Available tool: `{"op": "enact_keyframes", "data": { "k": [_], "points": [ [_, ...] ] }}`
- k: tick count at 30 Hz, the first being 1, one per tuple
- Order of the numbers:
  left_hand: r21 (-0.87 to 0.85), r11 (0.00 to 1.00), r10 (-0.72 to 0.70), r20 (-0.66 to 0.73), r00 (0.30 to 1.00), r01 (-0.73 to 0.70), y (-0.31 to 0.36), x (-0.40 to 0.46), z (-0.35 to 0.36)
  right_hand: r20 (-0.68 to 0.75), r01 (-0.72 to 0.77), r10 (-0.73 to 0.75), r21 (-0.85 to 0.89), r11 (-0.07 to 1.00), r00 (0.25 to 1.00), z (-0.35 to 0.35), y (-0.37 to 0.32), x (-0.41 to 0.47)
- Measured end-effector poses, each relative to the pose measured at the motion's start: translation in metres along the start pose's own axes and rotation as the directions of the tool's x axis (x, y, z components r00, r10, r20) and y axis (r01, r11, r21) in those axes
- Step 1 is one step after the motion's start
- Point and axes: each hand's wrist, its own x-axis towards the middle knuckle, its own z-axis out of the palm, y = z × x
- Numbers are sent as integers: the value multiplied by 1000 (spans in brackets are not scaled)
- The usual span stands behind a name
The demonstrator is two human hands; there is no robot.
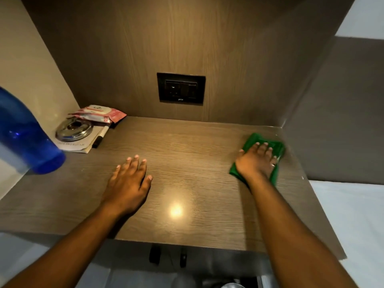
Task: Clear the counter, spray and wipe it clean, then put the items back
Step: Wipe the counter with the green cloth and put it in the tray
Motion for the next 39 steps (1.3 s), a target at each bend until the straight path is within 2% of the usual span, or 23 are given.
{"op": "enact_keyframes", "data": {
  "k": [3,5,6,8,10,12,14,16,18,23,25,28,31,35,37,39],
  "points": [
    [-17,1000,4,2,1000,-4,1,0,1,47,123,-124,25,992,991,19,-71,-33],
    [-8,1000,-9,-12,1000,9,4,-2,4,87,350,-350,19,937,933,36,-122,-56],
    [5,1000,-13,-34,999,13,4,-2,5,115,493,-492,17,870,863,44,-148,-65],
    [19,1000,-19,-72,997,20,5,-3,8,168,732,-725,26,681,668,52,-195,-75],
    [11,999,-33,-83,996,34,3,-1,11,209,853,-838,32,522,505,52,-231,-72],
    [2,999,-43,-97,994,43,-4,3,15,232,897,-877,38,440,420,52,-253,-58],
    [-15,999,-43,-98,994,41,-9,7,16,228,909,-888,35,416,398,51,-259,-41],
    [-16,999,-36,-92,995,34,-9,5,13,210,895,-878,25,444,430,47,-249,-23],
    [-21,999,-37,-83,996,36,-7,2,9,188,853,-838,6,522,512,38,-224,4],
    [-32,999,-27,-49,998,25,-5,0,-1,129,700,-694,0,714,708,15,-102,70],
    [-38,999,-22,-49,999,20,-3,-2,-2,86,580,-577,-8,815,812,8,-51,83],
    [-49,999,-19,-33,999,17,-4,-3,-2,5,292,-292,-29,956,956,-9,27,94],
    [-64,998,-27,-52,998,24,-3,-2,1,-47,117,-117,-4,993,992,-24,75,102],
    [-47,999,-18,-35,999,16,-1,-1,3,-71,23,-25,-33,999,997,-25,53,81],
    [-37,999,-30,-37,999,29,-1,-1,2,-54,115,-119,-65,991,991,-18,22,61],
    [10,999,-34,-40,999,35,5,1,2,-1,316,-318,-82,945,948,-7,-12,40]
  ]
}}
